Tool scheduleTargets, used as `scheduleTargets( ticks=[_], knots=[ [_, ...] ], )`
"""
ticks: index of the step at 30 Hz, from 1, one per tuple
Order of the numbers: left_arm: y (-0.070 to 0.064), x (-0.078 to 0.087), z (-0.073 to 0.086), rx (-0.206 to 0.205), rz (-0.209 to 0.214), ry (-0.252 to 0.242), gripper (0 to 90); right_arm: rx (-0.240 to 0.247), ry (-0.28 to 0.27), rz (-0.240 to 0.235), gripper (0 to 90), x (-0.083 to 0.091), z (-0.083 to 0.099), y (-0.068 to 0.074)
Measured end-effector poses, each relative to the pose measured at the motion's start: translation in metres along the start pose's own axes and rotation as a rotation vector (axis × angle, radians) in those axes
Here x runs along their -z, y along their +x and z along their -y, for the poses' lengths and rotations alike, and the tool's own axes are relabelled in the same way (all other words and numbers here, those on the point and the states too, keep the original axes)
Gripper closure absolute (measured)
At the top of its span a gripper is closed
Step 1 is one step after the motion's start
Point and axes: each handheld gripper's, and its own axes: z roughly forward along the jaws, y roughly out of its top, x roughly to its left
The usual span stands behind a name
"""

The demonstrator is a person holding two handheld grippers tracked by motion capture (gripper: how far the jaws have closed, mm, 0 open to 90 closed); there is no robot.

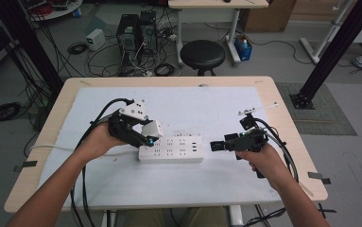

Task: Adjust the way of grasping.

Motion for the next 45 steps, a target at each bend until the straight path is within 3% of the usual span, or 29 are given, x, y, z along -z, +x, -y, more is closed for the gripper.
scheduleTargets(
  ticks=[4,8,9,13,16,21,25,37,45],
  knots=[
    [-0.002,-0.003,-0.002,-0.003,0.004,0.004,42.6,0.037,-0.017,0.045,3.3,0.007,-0.005,0.009],
    [-0.002,-0.005,-0.002,-0.006,0.006,0.01,42.6,0.124,-0.019,0.187,3.3,0.023,-0.012,0.025],
    [-0.002,-0.005,-0.002,-0.002,0.004,0.009,42.6,0.139,-0.029,0.202,3.3,0.027,-0.013,0.03],
    [-0.005,-0.005,-0.004,-0.017,0.008,0.011,42.6,0.143,-0.058,0.169,3.3,0.031,-0.017,0.042],
    [-0.008,-0.005,-0.005,-0.027,0.007,0.008,42.6,0.118,-0.053,0.108,3.3,0.02,-0.018,0.045],
    [-0.014,-0.006,-0.009,-0.036,0.015,-0.002,42.6,0.071,-0.001,0.054,3.3,-0.008,-0.021,0.04],
    [-0.016,-0.008,-0.014,-0.054,0.019,-0.004,42.6,0.016,0.021,-0.031,3.3,-0.03,-0.024,0.034],
    [-0.028,-0.032,-0.028,-0.099,0.054,-0.016,42.6,-0.123,0.061,-0.172,3.4,-0.067,-0.035,0.022],
    [-0.032,-0.047,-0.033,-0.119,0.076,-0.02,42.5,-0.179,0.099,-0.189,5.6,-0.081,-0.035,0.02]
  ],
)
